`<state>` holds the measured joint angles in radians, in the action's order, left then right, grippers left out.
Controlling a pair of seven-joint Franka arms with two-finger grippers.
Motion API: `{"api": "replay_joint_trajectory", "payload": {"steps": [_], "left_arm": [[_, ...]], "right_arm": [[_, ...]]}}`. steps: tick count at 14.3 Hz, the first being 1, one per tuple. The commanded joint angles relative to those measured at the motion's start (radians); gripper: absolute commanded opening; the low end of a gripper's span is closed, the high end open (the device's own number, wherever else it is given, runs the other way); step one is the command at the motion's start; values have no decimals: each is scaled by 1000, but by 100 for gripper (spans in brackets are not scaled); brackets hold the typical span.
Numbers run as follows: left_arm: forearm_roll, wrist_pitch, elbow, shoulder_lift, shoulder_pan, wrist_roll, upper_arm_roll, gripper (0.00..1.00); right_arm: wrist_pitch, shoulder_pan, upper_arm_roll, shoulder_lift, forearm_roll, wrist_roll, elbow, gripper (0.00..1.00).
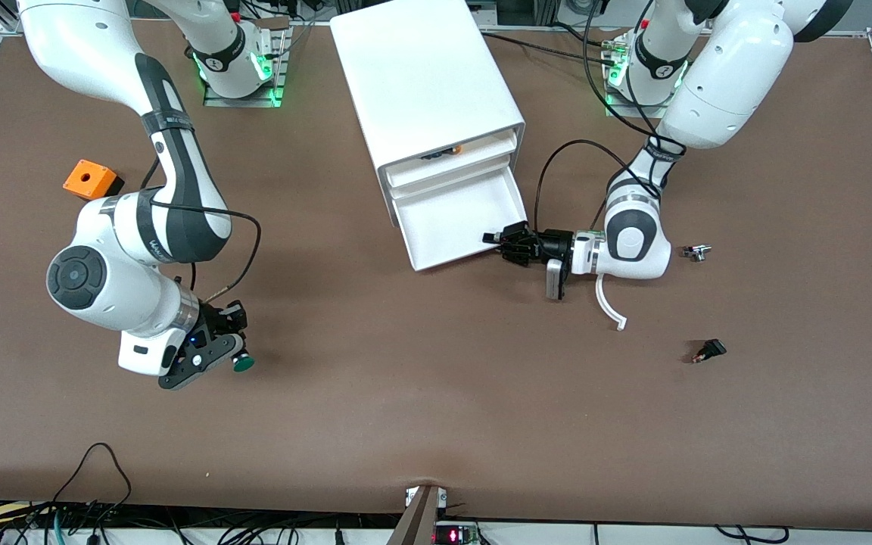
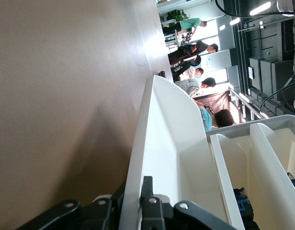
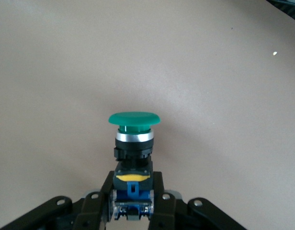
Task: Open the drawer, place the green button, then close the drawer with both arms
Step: 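Pull the top drawer open with the left gripper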
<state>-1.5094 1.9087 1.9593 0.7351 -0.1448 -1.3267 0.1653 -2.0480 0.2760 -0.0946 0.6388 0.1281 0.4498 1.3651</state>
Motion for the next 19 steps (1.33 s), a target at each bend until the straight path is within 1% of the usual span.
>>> {"api": "replay_joint_trajectory", "payload": {"steps": [1, 2, 8, 12, 14, 16, 19], "left_arm": [[17, 42, -42, 40, -10, -19, -13, 28], [17, 42, -40, 38, -9, -23, -12, 99], [17, 41, -42, 14, 13, -11, -13, 100], [29, 41, -45, -28, 19, 87, -15, 100], [118, 41, -95, -34, 19, 151, -15, 100], [245, 41, -150, -45, 27, 277, -15, 100], [450, 27, -242, -54, 53, 432, -13, 100]], "right_arm": [[20, 18, 3, 7, -15, 9, -40, 23], [20, 22, 1, 6, -16, 9, -40, 23], [20, 49, 3, -4, -19, 9, -41, 23], [19, 77, 1, -4, -21, 7, -50, 23], [20, 78, 1, -4, -21, 10, -60, 23], [20, 83, 1, -4, -27, 26, -61, 23], [22, 114, 1, -8, -61, 81, -63, 23]]}}
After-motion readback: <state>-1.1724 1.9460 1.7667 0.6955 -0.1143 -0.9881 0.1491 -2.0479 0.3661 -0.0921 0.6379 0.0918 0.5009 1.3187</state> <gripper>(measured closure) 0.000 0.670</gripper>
